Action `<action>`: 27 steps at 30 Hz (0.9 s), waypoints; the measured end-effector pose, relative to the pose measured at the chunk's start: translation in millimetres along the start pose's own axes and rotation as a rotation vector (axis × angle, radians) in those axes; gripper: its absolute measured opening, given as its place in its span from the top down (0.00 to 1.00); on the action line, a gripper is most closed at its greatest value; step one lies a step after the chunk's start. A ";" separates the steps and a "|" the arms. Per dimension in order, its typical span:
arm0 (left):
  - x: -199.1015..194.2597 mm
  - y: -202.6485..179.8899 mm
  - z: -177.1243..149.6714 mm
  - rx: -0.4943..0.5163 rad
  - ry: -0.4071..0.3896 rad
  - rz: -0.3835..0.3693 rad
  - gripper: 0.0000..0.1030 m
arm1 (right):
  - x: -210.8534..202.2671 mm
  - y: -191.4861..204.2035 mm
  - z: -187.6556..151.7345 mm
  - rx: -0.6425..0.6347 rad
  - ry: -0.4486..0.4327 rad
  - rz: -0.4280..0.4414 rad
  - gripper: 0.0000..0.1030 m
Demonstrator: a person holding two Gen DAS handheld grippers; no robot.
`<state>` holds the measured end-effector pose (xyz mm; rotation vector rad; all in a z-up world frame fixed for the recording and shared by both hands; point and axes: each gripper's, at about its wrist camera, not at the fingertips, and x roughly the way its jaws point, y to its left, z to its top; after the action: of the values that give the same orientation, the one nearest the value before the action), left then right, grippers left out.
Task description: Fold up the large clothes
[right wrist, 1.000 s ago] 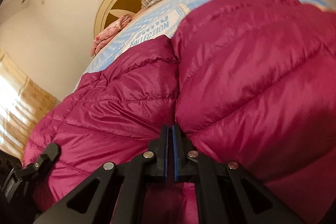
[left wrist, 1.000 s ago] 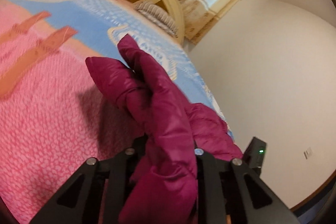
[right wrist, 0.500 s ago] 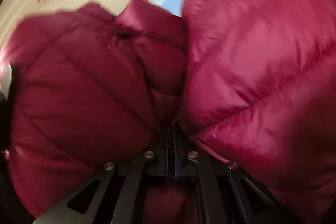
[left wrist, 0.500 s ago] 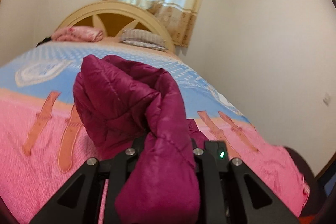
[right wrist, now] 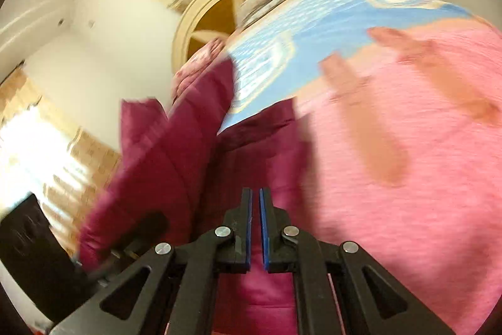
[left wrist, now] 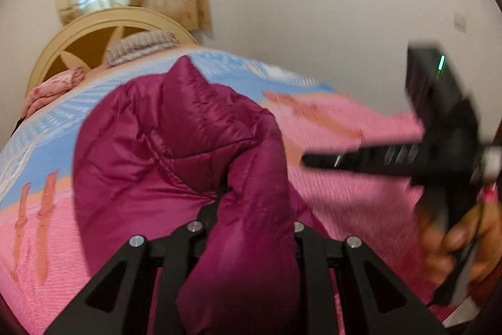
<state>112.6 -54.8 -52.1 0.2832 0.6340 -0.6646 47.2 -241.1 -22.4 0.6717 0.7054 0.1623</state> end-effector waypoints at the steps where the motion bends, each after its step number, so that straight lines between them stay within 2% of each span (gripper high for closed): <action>1: 7.0 -5.3 -4.3 0.014 0.016 0.002 0.80 | -5.1 -8.9 -0.1 0.006 -0.014 -0.017 0.96; 5: 23.3 -18.6 -17.7 0.038 0.063 -0.006 0.80 | -18.4 -26.3 8.3 0.017 -0.026 -0.005 0.96; 9: 27.7 -30.9 -27.1 0.081 0.056 0.007 0.79 | -16.6 -1.7 23.3 -0.062 -0.038 0.034 0.96; 11: 27.8 -33.4 -29.0 0.084 0.056 0.008 0.79 | -11.8 12.7 30.4 -0.116 -0.012 0.032 0.95; 13: 28.4 -31.0 -28.8 0.077 0.054 0.000 0.79 | -0.3 19.5 35.1 -0.150 0.012 0.017 0.95; 17: 24.0 -22.7 -30.6 0.031 0.048 -0.039 0.79 | 29.1 25.9 43.5 -0.178 0.080 0.040 0.95; 27: 26.5 -20.6 -30.4 -0.007 0.038 -0.081 0.79 | 27.9 32.3 31.2 -0.225 0.053 0.019 0.95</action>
<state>101.6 -70.0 -93.3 0.2653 0.6873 -0.7355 91.2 -222.1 0.0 0.4600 0.7196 0.2740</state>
